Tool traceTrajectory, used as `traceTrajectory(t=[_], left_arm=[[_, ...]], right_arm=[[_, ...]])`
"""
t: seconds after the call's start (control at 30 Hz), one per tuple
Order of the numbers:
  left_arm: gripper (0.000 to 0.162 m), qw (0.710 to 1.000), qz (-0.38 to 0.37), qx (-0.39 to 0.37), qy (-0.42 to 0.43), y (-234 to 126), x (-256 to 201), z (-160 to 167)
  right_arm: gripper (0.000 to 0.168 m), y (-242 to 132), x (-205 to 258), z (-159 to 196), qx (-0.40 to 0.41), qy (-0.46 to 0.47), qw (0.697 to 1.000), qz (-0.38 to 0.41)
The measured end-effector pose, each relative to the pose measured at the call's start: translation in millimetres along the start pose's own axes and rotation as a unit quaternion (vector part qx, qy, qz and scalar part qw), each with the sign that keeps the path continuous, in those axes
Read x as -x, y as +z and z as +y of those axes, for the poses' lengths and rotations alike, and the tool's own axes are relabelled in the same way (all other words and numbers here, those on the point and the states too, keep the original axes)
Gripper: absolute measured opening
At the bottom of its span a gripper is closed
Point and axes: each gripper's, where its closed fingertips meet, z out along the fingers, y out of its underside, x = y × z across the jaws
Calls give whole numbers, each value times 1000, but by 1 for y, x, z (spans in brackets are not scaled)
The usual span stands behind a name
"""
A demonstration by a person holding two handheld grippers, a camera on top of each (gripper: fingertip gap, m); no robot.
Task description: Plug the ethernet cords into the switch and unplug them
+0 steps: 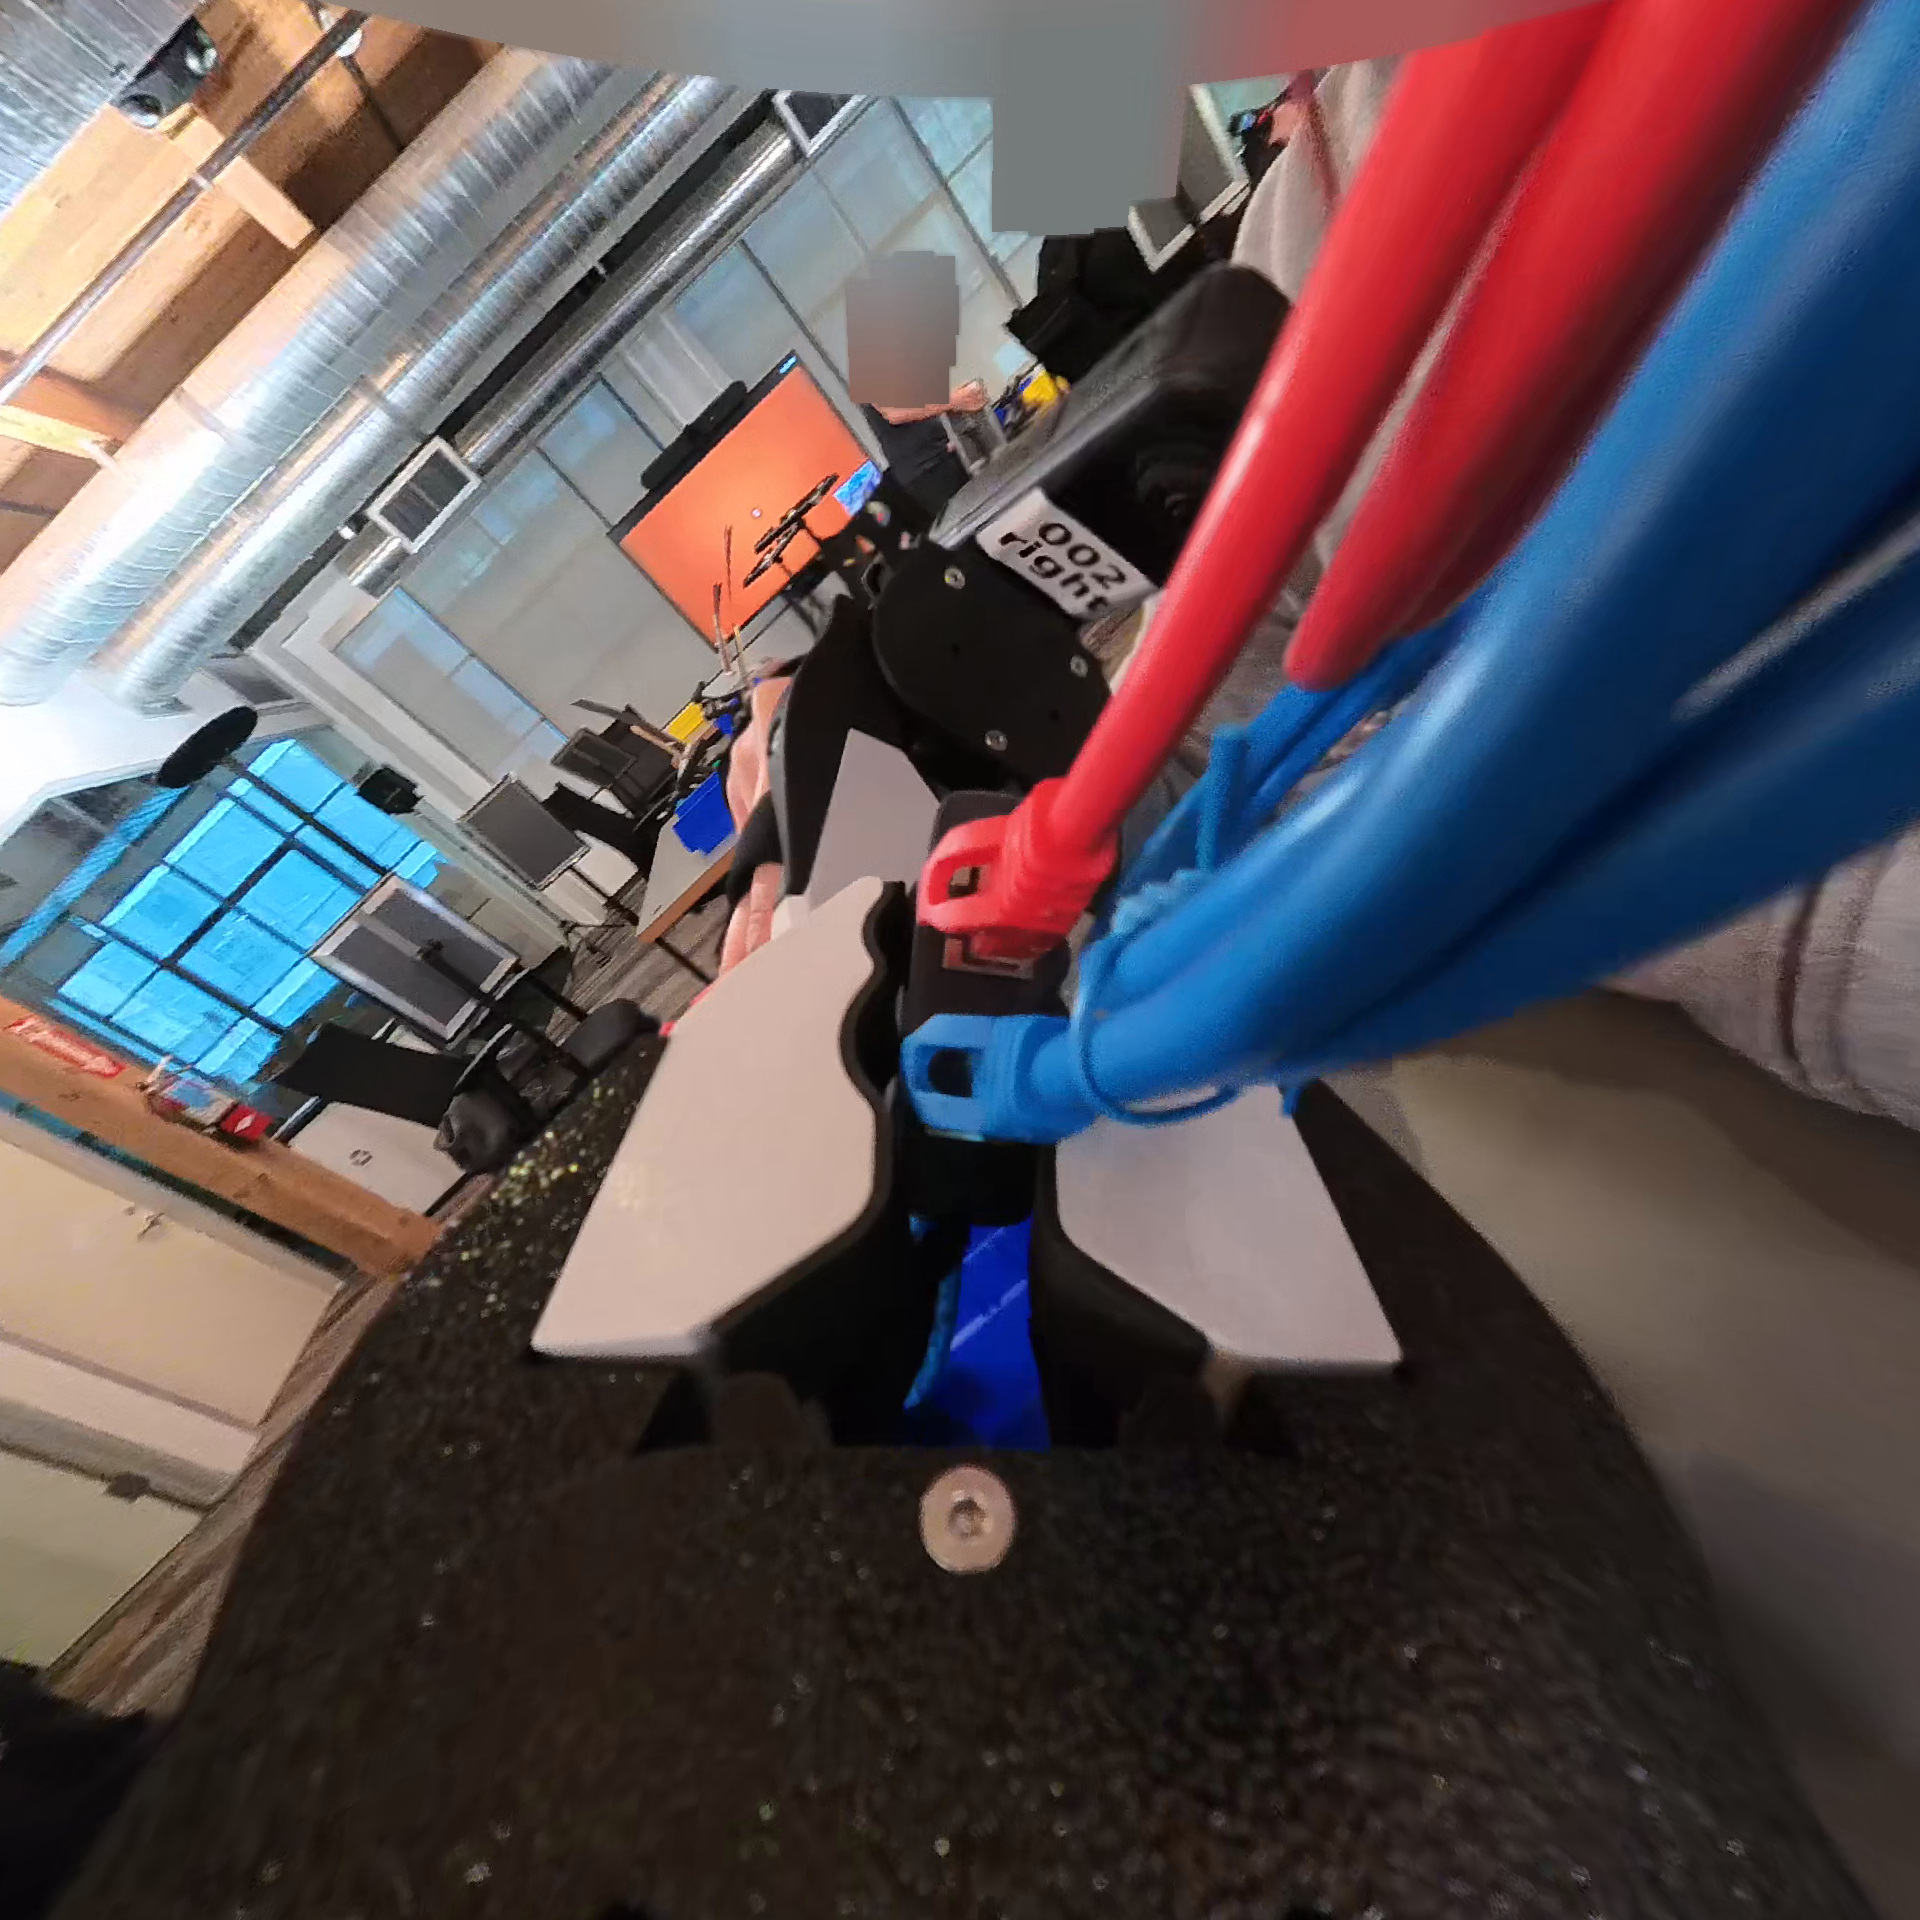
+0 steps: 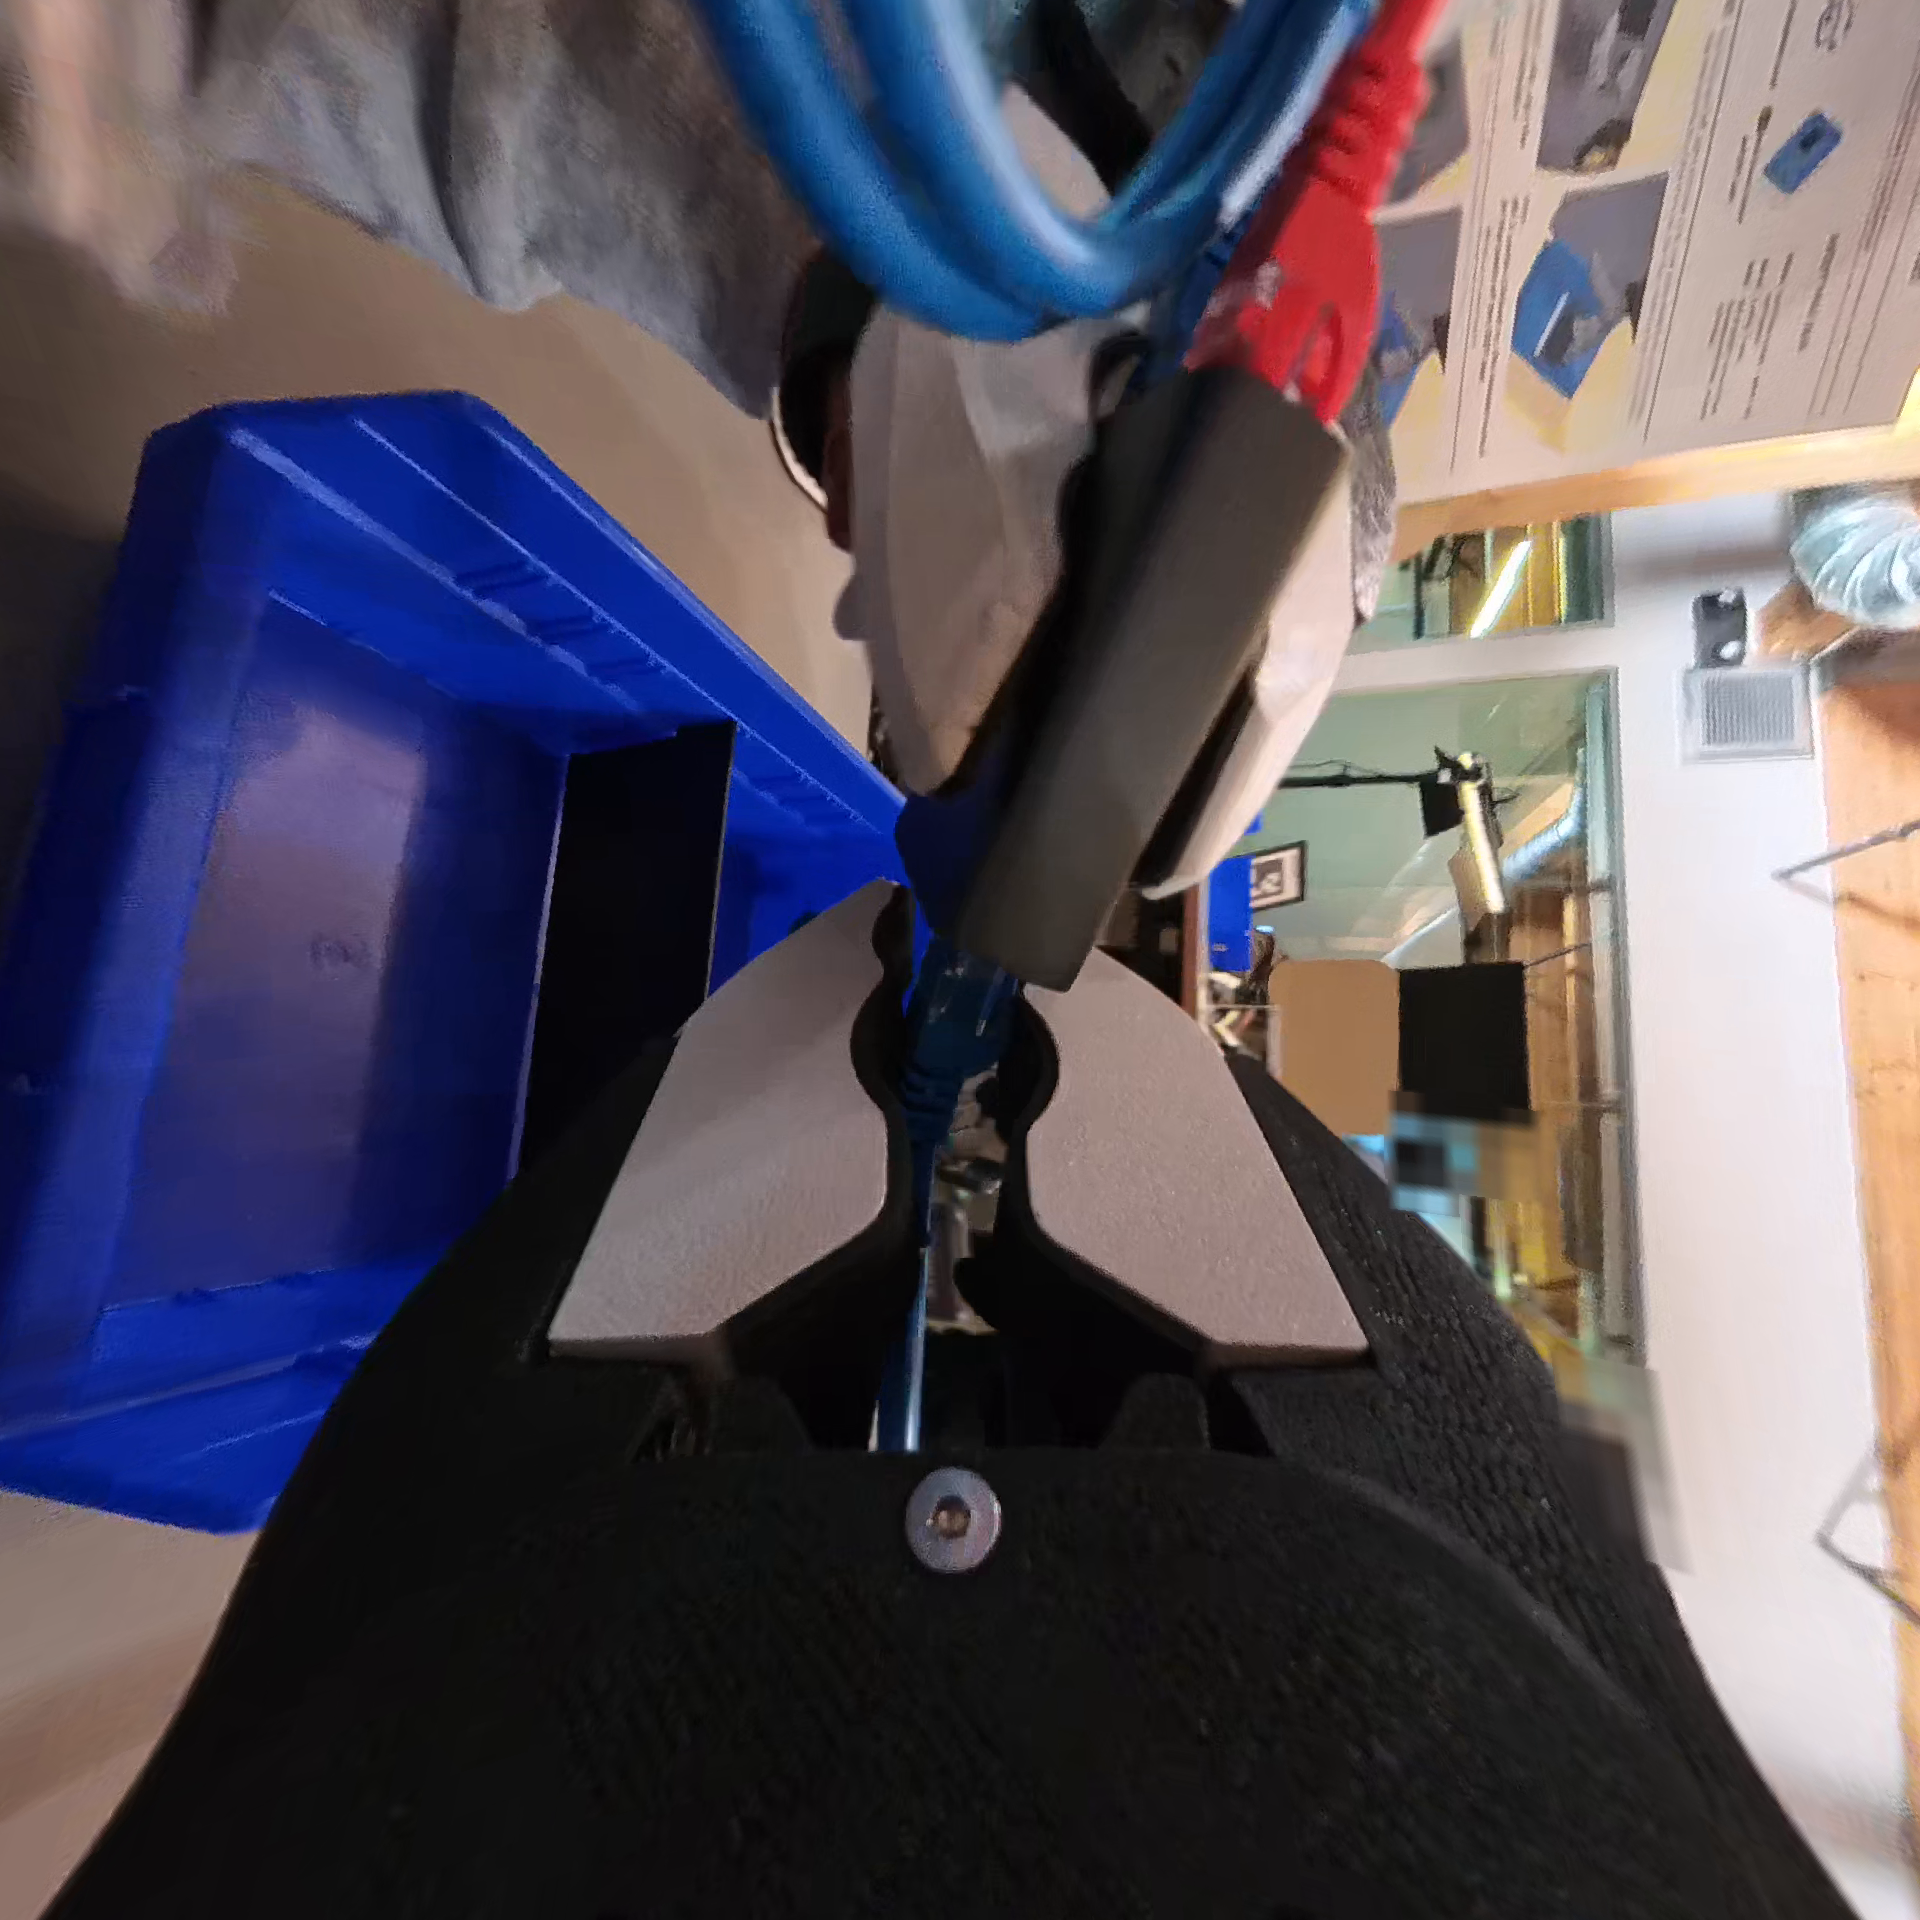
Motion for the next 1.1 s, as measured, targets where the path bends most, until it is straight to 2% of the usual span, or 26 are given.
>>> traceTrajectory(t=[0.17,0.3,0.37,0.43,0.63,0.8,0.97,1.1], left_arm=[[28,999,-29,-37,1,5,8,-7],[37,994,-47,-99,-18,5,14,-17],[26,994,-55,-98,7,6,14,-18],[23,994,-58,-95,15,5,15,-19],[23,990,-55,-125,-24,1,19,-15],[22,991,-56,-118,-25,4,18,-14],[22,991,-50,-116,-42,11,3,-15],[21,995,-57,-76,-15,18,-10,-16]], right_arm=[[11,-3,-10,1,-32,122,992,3],[10,-3,-13,-4,-59,173,983,-5],[10,-1,-12,-3,-56,191,980,-12],[11,1,-10,-4,-50,204,977,-19],[22,7,-10,0,12,170,985,16],[13,7,-11,3,26,162,986,31],[14,-3,1,-2,17,44,999,19],[14,-16,9,-9,-14,-20,999,-22]])
